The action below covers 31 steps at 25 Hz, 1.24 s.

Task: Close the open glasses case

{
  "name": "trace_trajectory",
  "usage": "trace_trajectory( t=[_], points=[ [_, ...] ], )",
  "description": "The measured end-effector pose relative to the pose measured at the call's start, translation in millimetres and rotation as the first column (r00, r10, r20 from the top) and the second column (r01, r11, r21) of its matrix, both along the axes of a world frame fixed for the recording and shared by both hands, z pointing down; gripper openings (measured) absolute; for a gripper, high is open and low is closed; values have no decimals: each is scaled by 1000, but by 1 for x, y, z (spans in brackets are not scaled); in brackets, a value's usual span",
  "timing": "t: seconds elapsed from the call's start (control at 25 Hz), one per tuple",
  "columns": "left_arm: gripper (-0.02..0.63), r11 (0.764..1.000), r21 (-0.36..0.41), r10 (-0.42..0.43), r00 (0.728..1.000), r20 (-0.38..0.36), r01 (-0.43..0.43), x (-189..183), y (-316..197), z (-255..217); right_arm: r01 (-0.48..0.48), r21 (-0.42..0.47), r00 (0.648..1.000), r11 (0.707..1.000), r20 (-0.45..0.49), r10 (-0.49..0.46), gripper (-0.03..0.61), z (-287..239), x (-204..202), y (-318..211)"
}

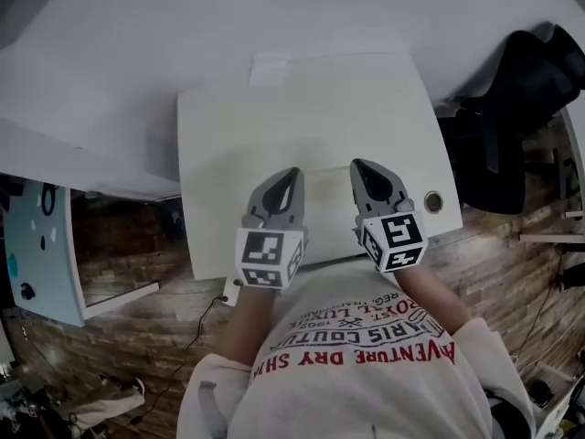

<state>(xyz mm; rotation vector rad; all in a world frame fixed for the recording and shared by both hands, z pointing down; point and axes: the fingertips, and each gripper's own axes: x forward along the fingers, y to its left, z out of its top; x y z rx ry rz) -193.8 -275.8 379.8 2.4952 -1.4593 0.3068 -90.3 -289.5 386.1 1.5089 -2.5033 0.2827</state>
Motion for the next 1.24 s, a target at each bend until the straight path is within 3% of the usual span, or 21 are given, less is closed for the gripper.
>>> trace_trajectory(
  t=[0.2, 0.4, 1.24],
  points=[
    [-2, 999, 37, -10, 998, -58, 12, -1, -4, -21, 16, 39, 1000, 999, -10, -16, 12, -14, -1, 1],
    [-2, 998, 66, -18, 997, -69, 23, -4, -9, -30, 57, 61, 998, 997, -45, -54, 12, -19, -9, 0],
    [-2, 999, -2, -46, 997, -65, 46, 8, -1, -11, 44, -5, 999, 999, -23, -44, 12, -8, 9, 5]
  ],
)
